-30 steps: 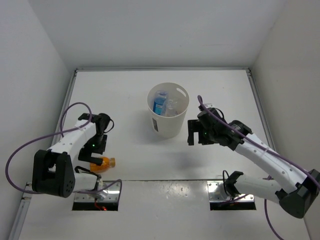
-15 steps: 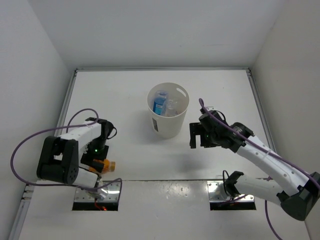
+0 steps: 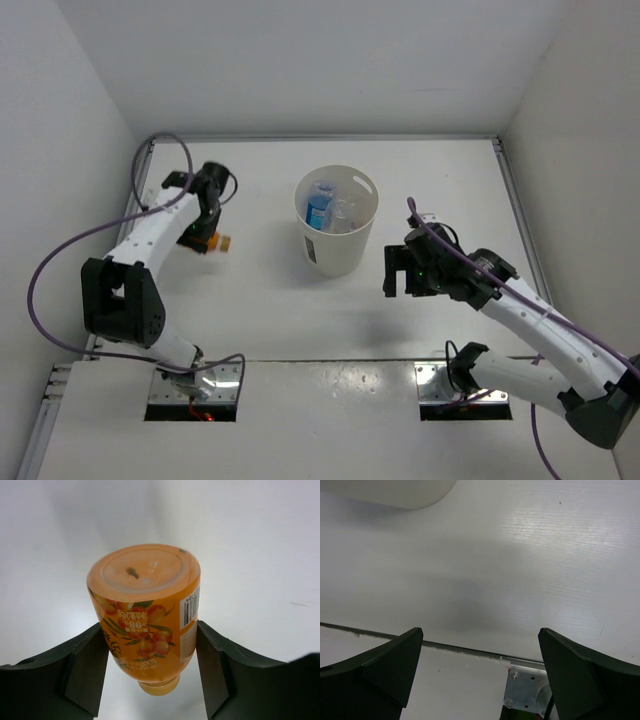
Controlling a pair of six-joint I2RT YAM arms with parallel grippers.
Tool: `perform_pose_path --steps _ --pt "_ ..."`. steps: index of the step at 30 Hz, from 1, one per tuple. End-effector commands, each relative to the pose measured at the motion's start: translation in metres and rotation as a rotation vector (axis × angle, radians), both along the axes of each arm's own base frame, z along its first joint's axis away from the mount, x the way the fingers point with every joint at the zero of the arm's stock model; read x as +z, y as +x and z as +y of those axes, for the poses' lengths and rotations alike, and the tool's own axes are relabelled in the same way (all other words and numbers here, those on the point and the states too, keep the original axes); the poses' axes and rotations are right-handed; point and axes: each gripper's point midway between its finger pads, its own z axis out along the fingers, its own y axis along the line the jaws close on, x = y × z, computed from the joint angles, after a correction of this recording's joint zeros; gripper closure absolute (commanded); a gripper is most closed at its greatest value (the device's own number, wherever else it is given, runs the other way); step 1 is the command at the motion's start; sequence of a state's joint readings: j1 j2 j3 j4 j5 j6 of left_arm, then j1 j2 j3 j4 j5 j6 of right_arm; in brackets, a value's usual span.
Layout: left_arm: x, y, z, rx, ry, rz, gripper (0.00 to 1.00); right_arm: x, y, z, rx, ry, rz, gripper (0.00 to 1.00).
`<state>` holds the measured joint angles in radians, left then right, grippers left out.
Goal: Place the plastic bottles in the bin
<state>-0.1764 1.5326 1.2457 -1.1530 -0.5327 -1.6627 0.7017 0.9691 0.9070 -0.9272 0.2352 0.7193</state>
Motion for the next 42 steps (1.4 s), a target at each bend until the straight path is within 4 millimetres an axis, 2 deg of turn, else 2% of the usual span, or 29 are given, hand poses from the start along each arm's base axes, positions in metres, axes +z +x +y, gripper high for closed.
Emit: perform_pose_path --steps 1,3,4,5,6,7,8,9,11,12,13,14,15,16,19,21,22,23,25,27,29,30,33,34,36,37,40,42 --pt "0.082 0.060 0.000 -0.092 0.125 -0.217 0.81 0.002 0.000 -0.006 -0.043 -0.001 -0.008 0.00" --pt "0.127 0.089 -0.010 -0.164 0.186 -0.336 0.81 0.003 -0.003 -0.010 -0.067 -0.006 0.004 0.00" --pt "0.166 0.107 -0.018 -0.185 0.199 -0.436 0.81 0.005 -0.003 -0.010 -0.068 0.002 -0.005 0.00" --pt "0.195 0.119 -0.038 -0.234 0.209 -0.536 0.81 0.006 -0.005 -0.011 -0.079 0.008 0.000 0.00" --pt "0.223 0.126 -0.049 -0.306 0.261 -0.585 0.81 0.007 -0.006 -0.011 -0.087 0.019 -0.006 0.00" --pt "0.234 0.132 -0.063 -0.366 0.284 -0.619 0.81 0.010 -0.006 -0.011 -0.099 0.036 -0.012 0.00" --pt "0.281 0.137 -0.103 -0.438 0.260 -0.814 0.81 0.010 -0.010 -0.014 -0.107 0.043 -0.013 0.00" --pt "0.276 0.134 -0.121 -0.604 0.365 -0.785 0.81 0.007 -0.012 -0.015 -0.122 0.052 -0.009 0.00" --pt "0.301 0.123 -0.159 -0.758 0.426 -0.923 0.81 0.011 -0.013 -0.017 -0.142 0.067 -0.022 0.00" --pt "0.350 0.102 -0.182 -0.835 0.452 -1.134 0.79 0.006 -0.017 -0.019 -0.156 0.060 -0.003 0.00" --pt "0.322 0.100 -0.197 -0.922 0.472 -1.130 0.78 0.007 -0.019 -0.021 -0.163 0.063 0.001 0.00" --pt "0.326 0.093 -0.208 -0.976 0.471 -1.190 0.77 0.008 -0.020 -0.021 -0.171 0.074 -0.004 0.00" --pt "0.326 0.086 -0.229 -1.063 0.444 -1.261 0.77 0.007 -0.023 -0.023 -0.186 0.086 -0.002 0.00" --pt "0.329 0.084 -0.235 -1.094 0.432 -1.284 0.77 0.005 -0.025 -0.024 -0.193 0.091 -0.001 0.00" --pt "0.315 0.077 -0.274 -1.249 0.424 -1.287 0.77 0.007 -0.027 -0.025 -0.219 0.123 -0.009 0.00" --pt "0.317 0.068 -0.295 -1.321 0.454 -1.298 0.77 0.008 -0.029 -0.026 -0.229 0.132 -0.009 0.00" --pt "0.320 0.067 -0.302 -1.334 0.472 -1.308 0.77 0.008 -0.029 -0.026 -0.236 0.137 -0.008 0.00" --pt "0.313 0.067 -0.314 -1.372 0.490 -1.292 0.77 0.008 -0.028 -0.027 -0.241 0.132 -0.014 0.00" --pt "0.313 0.069 -0.323 -1.390 0.508 -1.287 0.77 0.008 -0.028 -0.027 -0.249 0.137 -0.012 0.00" --pt "0.295 0.068 -0.341 -1.435 0.507 -1.253 0.77 0.008 -0.028 -0.027 -0.249 0.137 -0.012 0.00" --pt "0.284 0.070 -0.347 -1.443 0.507 -1.228 0.77 0.012 -0.026 -0.027 -0.260 0.143 -0.023 0.00" --pt "0.273 0.067 -0.350 -1.451 0.494 -1.209 0.77 0.012 -0.026 -0.027 -0.261 0.143 -0.023 0.00" --pt "0.251 0.071 -0.344 -1.446 0.519 -1.144 0.73 0.014 -0.025 -0.028 -0.274 0.144 -0.027 0.00" --pt "0.236 0.072 -0.342 -1.459 0.535 -1.107 0.71 0.014 -0.025 -0.028 -0.283 0.150 -0.025 0.00" --pt "0.230 0.072 -0.342 -1.466 0.547 -1.100 0.69 0.013 -0.027 -0.029 -0.283 0.144 -0.019 0.00" --pt "0.224 0.072 -0.341 -1.477 0.559 -1.085 0.64 0.015 -0.027 -0.029 -0.292 0.160 -0.025 0.00" --pt "0.215 0.071 -0.340 -1.486 0.559 -1.069 0.58 0.015 -0.031 -0.031 -0.307 0.173 -0.025 0.00" --pt "0.205 0.071 -0.344 -1.505 0.544 -1.059 0.49 0.013 -0.034 -0.033 -0.317 0.177 -0.020 0.00"
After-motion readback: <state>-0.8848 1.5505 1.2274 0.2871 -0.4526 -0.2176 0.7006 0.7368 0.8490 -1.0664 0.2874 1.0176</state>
